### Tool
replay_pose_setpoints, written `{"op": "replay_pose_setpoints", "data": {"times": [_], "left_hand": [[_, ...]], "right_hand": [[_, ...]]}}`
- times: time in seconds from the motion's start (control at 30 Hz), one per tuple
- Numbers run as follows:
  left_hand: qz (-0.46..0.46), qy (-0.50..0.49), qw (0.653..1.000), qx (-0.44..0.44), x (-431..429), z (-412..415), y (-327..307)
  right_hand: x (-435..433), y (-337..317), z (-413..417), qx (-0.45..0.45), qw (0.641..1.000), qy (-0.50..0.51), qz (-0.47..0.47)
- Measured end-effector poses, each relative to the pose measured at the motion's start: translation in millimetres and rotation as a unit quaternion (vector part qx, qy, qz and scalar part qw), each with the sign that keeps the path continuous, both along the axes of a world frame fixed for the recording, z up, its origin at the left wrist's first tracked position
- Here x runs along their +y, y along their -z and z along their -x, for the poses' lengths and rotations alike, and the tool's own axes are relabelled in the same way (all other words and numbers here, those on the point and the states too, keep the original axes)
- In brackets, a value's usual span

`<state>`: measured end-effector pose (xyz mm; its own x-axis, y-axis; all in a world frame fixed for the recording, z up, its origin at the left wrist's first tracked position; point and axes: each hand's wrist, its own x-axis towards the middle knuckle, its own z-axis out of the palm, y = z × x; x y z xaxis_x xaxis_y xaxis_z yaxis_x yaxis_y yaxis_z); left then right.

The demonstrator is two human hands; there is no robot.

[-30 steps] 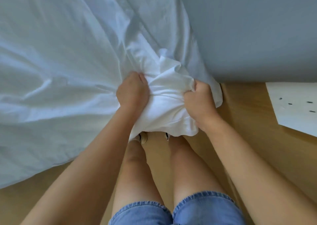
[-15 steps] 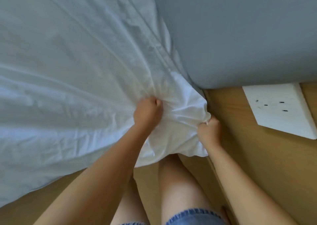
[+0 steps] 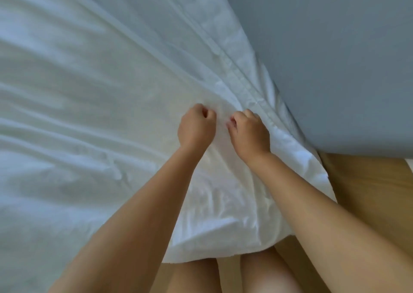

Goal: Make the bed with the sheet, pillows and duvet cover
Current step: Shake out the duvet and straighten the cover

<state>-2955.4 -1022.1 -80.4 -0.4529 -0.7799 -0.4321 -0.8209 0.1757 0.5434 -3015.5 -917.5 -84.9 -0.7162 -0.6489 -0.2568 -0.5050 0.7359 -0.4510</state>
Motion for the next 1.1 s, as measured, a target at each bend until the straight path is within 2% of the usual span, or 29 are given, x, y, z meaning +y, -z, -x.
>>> {"op": "replay_pose_setpoints", "data": {"times": [0.17, 0.3, 0.37, 0.4, 0.43, 0.5, 0.57, 0.63, 0.7, 0.8, 0.87, 0.93, 1.03, 1.1], "left_hand": [[-0.004, -0.038, 0.999, -0.001, -54, -17, -14], [-0.009, -0.090, 0.996, 0.020, -101, -13, -17], [-0.037, -0.086, 0.994, 0.050, -111, -12, -23], [-0.074, -0.092, 0.989, 0.084, -115, -11, -27], [-0.121, -0.110, 0.979, 0.126, -117, -11, -33], [-0.199, -0.166, 0.943, 0.208, -125, -17, -51], [-0.216, -0.227, 0.912, 0.266, -137, -32, -66], [-0.218, -0.286, 0.887, 0.288, -147, -53, -79], [-0.211, -0.338, 0.869, 0.293, -151, -80, -90], [-0.210, -0.384, 0.839, 0.322, -156, -124, -97], [-0.189, -0.391, 0.853, 0.289, -158, -149, -91], [-0.172, -0.359, 0.893, 0.210, -160, -159, -77], [-0.146, -0.233, 0.957, 0.097, -167, -152, -56], [-0.081, -0.161, 0.983, 0.024, -173, -139, -48]], "right_hand": [[-51, -9, -1, 0.023, 1.000, 0.009, 0.008], [-105, -8, 1, -0.006, 1.000, 0.026, 0.013], [-122, -16, 0, -0.019, 0.997, 0.056, 0.040], [-127, -24, -4, -0.028, 0.994, 0.066, 0.084], [-128, -34, -13, -0.045, 0.987, 0.066, 0.139], [-127, -57, -38, -0.105, 0.970, 0.000, 0.221], [-126, -75, -65, -0.183, 0.956, -0.082, 0.215], [-131, -82, -80, -0.221, 0.951, -0.125, 0.174], [-144, -87, -84, -0.243, 0.948, -0.124, 0.164], [-167, -91, -87, -0.234, 0.947, -0.081, 0.207], [-182, -84, -84, -0.175, 0.959, -0.039, 0.218], [-199, -68, -72, -0.104, 0.984, -0.011, 0.144], [-216, -48, -50, -0.103, 0.994, 0.041, -0.024], [-220, -39, -37, -0.113, 0.990, 0.062, -0.058]]}}
